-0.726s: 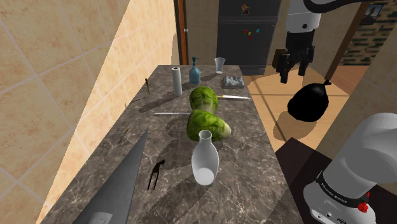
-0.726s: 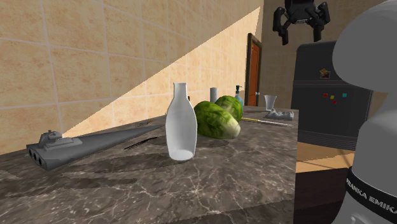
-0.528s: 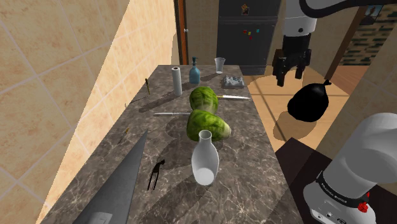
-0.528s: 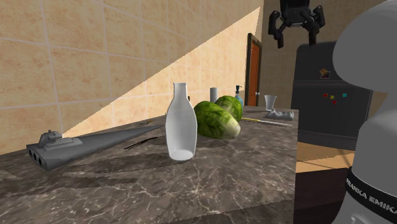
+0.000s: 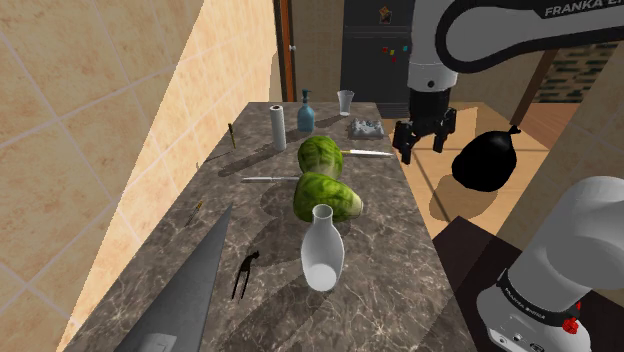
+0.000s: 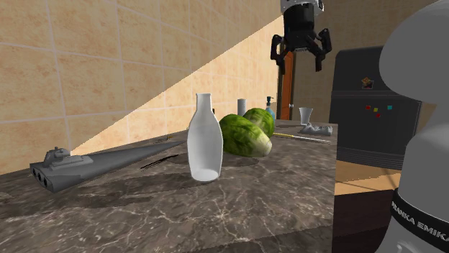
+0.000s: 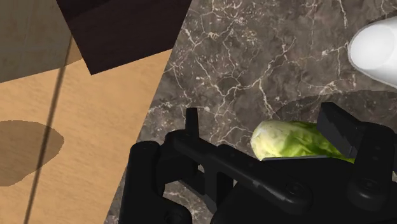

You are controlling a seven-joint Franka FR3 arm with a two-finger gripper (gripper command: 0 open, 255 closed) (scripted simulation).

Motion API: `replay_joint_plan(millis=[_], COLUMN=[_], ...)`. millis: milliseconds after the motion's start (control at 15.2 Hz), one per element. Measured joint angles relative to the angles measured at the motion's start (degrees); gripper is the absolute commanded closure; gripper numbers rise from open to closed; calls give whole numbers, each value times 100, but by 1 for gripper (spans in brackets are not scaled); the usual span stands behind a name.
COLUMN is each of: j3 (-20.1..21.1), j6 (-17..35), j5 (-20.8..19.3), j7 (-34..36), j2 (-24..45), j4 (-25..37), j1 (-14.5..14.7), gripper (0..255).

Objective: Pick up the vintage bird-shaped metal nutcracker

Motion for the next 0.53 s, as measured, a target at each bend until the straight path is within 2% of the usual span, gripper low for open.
replay_joint_plan(millis=[528], j3=[910], j6=[1199], j5=[565], j7=[1267], j2=[854], j4=[-169], j1=[261], gripper=[0])
